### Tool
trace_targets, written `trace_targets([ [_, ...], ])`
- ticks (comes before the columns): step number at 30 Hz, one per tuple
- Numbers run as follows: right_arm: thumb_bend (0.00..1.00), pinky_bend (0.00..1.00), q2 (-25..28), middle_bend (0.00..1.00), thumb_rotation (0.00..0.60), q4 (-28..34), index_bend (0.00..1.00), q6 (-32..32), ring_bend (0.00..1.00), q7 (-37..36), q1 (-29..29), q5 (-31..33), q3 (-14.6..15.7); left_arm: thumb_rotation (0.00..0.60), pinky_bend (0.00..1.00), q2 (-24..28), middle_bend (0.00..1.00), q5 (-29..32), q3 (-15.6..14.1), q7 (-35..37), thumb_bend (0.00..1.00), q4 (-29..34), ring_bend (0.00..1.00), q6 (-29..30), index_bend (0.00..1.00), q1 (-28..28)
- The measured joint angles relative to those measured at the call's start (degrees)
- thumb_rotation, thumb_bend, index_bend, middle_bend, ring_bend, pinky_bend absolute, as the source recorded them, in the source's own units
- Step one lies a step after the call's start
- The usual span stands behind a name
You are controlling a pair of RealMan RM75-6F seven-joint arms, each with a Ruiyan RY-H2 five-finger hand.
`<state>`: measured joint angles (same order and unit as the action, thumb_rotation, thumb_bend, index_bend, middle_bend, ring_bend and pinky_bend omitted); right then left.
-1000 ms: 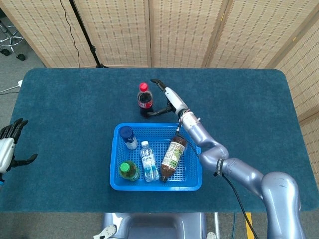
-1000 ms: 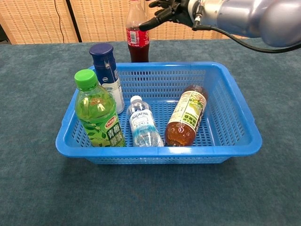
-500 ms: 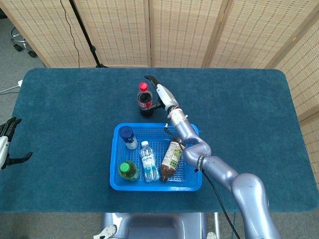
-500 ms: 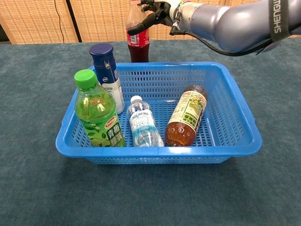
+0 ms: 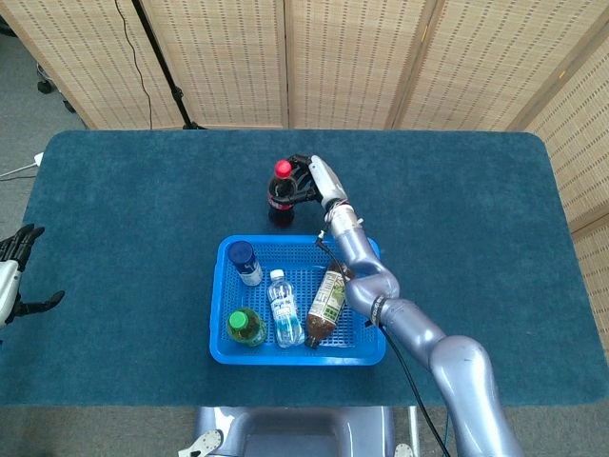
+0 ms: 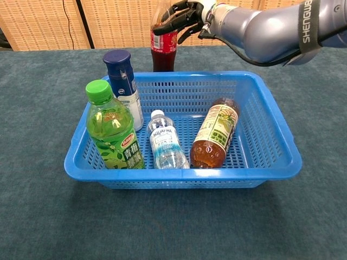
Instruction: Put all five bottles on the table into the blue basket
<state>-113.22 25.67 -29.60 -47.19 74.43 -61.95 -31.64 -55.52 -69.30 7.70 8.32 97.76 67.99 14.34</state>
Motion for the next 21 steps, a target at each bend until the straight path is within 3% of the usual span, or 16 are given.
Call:
trace_targets([
  [5, 0.22, 0.54, 1.42, 0.71, 0.600, 1.71, 0.64, -1.43, 0.52, 0.00, -1.04, -0.31, -0.05, 0.600, 0.00, 0.01, 0.00, -0.47, -0.12, -0.12, 0.21, 0.22, 0.00, -0.09, 0.00, 0.08],
  [11, 0.22, 0.54, 6.15, 0.71, 0.600, 9.07, 0.64, -5.85, 0.52, -0.07, -4.03, -2.12, 0.29, 0.600, 0.00, 0.26, 0.00, -1.35, -0.24, 0.65, 0.21, 0.39, 0.00, 0.18, 0.00, -0.10],
  [17, 0.22, 0.54, 16.55, 0.71, 0.600, 27.35, 0.64, -9.86, 0.51, 0.30, -10.12, -4.49, 1.18, 0.600, 0.00, 0.65, 0.00, -2.94, -0.59, 1.41, 0.21, 0.52, 0.00, 0.34, 0.00, -0.20],
  [21, 0.22, 0.54, 26.60, 0.71, 0.600, 43.82, 0.64, -11.89, 0.52, 1.06, -15.26, -5.87, 1.60, 0.600, 0.00, 0.94, 0.00, -3.59, -0.84, 1.80, 0.21, 0.78, 0.00, 0.40, 0.00, -0.26],
])
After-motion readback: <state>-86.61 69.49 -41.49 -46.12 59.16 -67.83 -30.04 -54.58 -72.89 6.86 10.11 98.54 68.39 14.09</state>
